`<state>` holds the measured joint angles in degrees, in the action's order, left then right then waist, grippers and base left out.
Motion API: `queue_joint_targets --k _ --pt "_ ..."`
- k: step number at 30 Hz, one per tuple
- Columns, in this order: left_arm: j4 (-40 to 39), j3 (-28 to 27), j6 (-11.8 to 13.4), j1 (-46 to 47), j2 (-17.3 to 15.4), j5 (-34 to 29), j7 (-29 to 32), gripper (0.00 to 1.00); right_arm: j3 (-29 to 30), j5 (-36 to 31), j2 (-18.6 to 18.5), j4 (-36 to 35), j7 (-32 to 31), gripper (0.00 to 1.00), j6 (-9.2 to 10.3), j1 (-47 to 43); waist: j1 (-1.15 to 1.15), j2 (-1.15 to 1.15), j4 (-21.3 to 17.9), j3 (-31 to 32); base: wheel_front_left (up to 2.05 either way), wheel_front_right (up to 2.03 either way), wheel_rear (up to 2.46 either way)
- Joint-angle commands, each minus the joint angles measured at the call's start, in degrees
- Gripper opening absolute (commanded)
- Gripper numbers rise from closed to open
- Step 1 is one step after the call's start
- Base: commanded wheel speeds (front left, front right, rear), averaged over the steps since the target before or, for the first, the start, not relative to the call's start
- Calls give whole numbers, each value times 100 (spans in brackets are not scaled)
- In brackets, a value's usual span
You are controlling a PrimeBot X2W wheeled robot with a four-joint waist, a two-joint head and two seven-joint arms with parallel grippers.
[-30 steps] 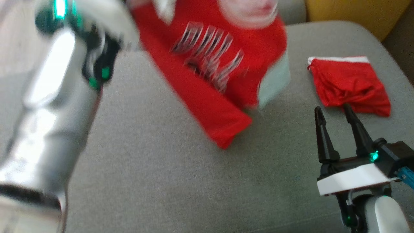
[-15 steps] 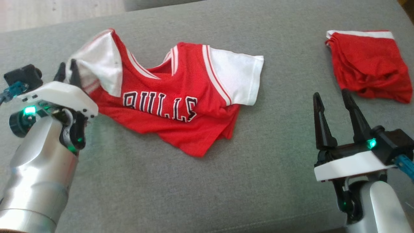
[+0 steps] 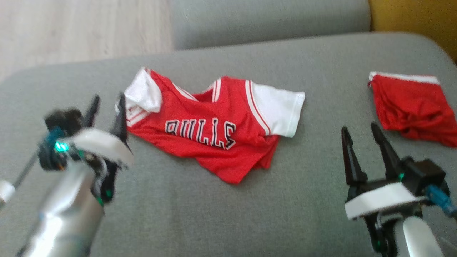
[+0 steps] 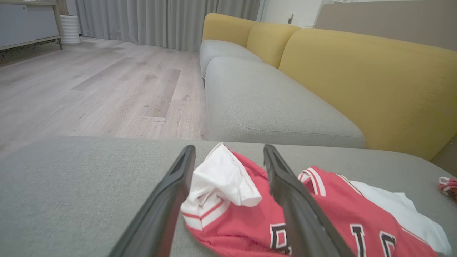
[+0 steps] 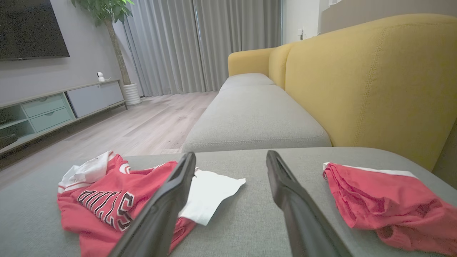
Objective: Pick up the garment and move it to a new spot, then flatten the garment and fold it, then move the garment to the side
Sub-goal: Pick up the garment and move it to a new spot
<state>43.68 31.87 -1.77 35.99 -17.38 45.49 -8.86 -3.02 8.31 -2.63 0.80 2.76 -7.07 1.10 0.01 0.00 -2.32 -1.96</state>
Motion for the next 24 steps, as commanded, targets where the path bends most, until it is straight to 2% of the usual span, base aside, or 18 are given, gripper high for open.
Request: queue_joint_targets --k 1,6,16,24 --pt "-245 -124 6 -7 -178 -49 -106 100 -99 -24 -25 -169 -16 100 -42 24 -1 0 226 309 0 0 0" --pt "-733 -124 174 -664 -195 -57 -344 100 -89 -59 -25 -114 -17 100 -42 -205 -1 0 345 479 0 0 0" --pt "-2377 -251 985 -2653 -323 -180 -578 100 -20 -51 -25 -23 75 100 -42 -808 -1 0 477 655 0 0 0" --pt "-3397 -364 1468 -3684 -369 -369 -605 100 -88 64 -25 117 238 100 -42 -1001 -1 0 526 721 0 0 0"
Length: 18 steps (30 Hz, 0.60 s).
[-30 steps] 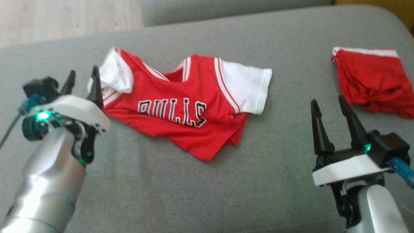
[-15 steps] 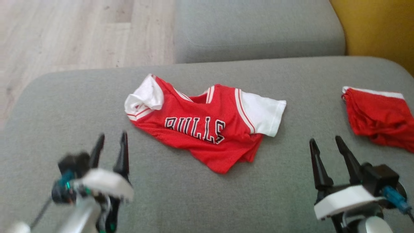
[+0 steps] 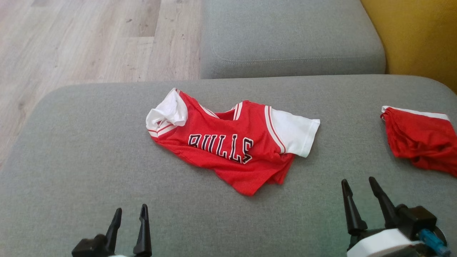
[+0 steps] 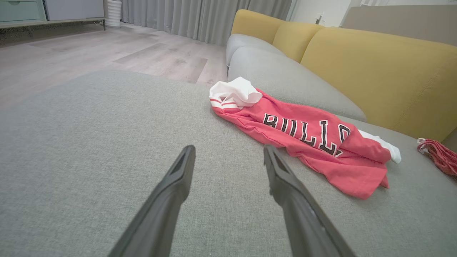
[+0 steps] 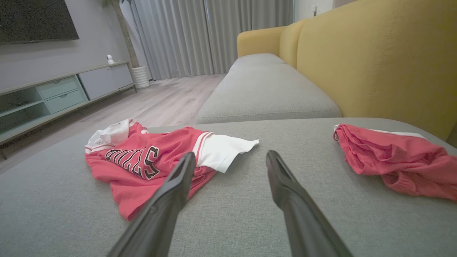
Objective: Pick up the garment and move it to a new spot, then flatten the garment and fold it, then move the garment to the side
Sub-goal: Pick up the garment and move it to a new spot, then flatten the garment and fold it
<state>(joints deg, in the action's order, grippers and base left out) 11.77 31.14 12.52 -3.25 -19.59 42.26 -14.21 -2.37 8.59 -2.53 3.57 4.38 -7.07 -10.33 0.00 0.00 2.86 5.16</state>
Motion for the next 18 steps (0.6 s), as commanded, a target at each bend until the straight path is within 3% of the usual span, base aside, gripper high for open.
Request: queue_joint_targets --k 1,6,18 --pt "-296 -311 87 173 -139 -74 -72 100 -163 41 -34 -132 101 100 -42 133 0 0 13 22 0 0 0" --pt "-614 -386 237 4 -87 -203 -76 100 -253 81 -34 17 186 100 -42 154 0 0 23 43 0 0 0" --pt "-734 -350 271 -30 -79 -236 -74 100 -262 84 -34 280 264 100 -42 251 0 0 29 35 0 0 0"
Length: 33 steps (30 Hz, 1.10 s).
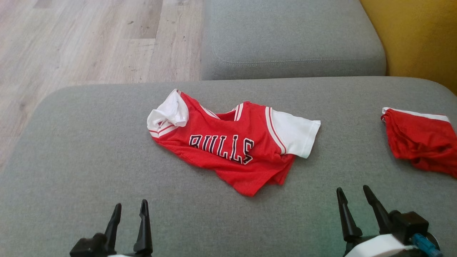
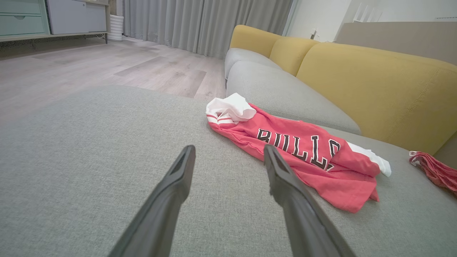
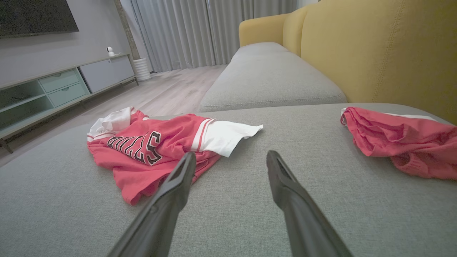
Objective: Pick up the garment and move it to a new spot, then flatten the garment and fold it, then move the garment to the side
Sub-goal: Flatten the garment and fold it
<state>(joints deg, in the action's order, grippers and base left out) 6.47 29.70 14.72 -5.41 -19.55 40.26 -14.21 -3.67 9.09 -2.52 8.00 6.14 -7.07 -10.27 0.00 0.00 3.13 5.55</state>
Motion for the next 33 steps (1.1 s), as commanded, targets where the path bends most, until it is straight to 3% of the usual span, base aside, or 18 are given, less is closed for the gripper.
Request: queue_joint_targets --k 1,14,20,26,33 --pt "-209 -210 53 187 -80 -31 -74 100 -130 32 -36 -154 88 100 -42 252 0 0 4 -10 0 0 0" --pt "-172 -176 42 248 -56 -38 -69 100 -149 -41 -36 -164 24 100 -42 360 0 0 176 -118 0 0 0" --pt "-172 -96 38 327 -37 -98 -44 100 -558 -171 -36 -62 -104 100 -42 625 0 0 444 -325 0 0 0" --pt "-140 10 25 466 27 -171 -13 100 -1177 -209 -36 619 -409 100 -42 1113 0 0 870 -640 0 0 0" --pt "-73 73 -21 676 175 -219 -26 100 -1290 -216 -36 1694 -367 100 -42 1716 0 0 1430 -997 0 0 0"
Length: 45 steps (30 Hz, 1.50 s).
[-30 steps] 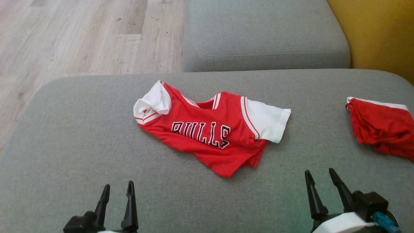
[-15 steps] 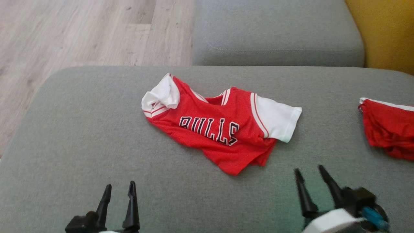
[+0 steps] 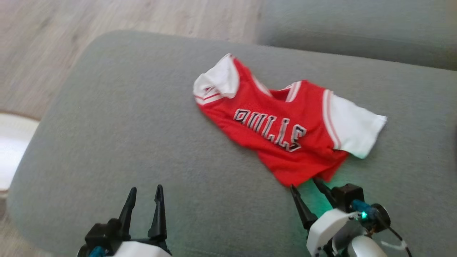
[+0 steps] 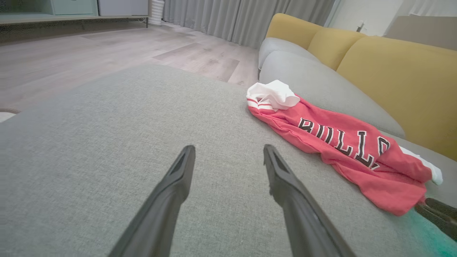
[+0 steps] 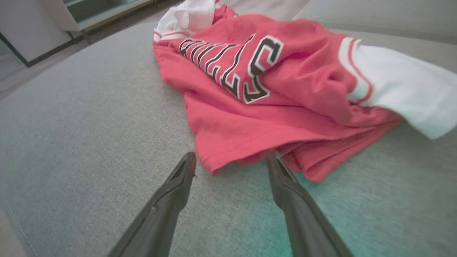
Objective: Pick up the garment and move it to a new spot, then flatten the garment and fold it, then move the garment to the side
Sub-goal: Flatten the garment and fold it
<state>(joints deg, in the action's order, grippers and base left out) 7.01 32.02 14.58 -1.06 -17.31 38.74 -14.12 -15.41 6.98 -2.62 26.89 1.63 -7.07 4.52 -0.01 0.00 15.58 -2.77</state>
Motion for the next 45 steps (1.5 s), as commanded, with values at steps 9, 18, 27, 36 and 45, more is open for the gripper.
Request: queue_joint_targets --k 9,18,27,36,45 --pt "-11 -169 -73 343 66 -111 -60 100 -90 20 -26 828 240 89 -42 837 1 0 496 -346 0 0 0" --pt "44 -280 -82 312 97 -126 -74 100 -300 146 -26 1105 344 0 -42 1014 1 0 194 -285 0 0 0" --pt "56 -327 -94 217 102 -150 -80 100 -123 -68 -29 604 39 0 -42 461 1 0 -457 -61 0 0 0" --pt "20 -290 -116 176 100 -186 -77 100 970 -414 -553 -444 -638 0 -42 -282 1 0 -1074 78 0 0 0" --pt "-7 -216 -121 234 72 -217 -27 100 1878 -558 -773 -769 -951 0 -42 -329 1 0 -1218 42 0 0 0"
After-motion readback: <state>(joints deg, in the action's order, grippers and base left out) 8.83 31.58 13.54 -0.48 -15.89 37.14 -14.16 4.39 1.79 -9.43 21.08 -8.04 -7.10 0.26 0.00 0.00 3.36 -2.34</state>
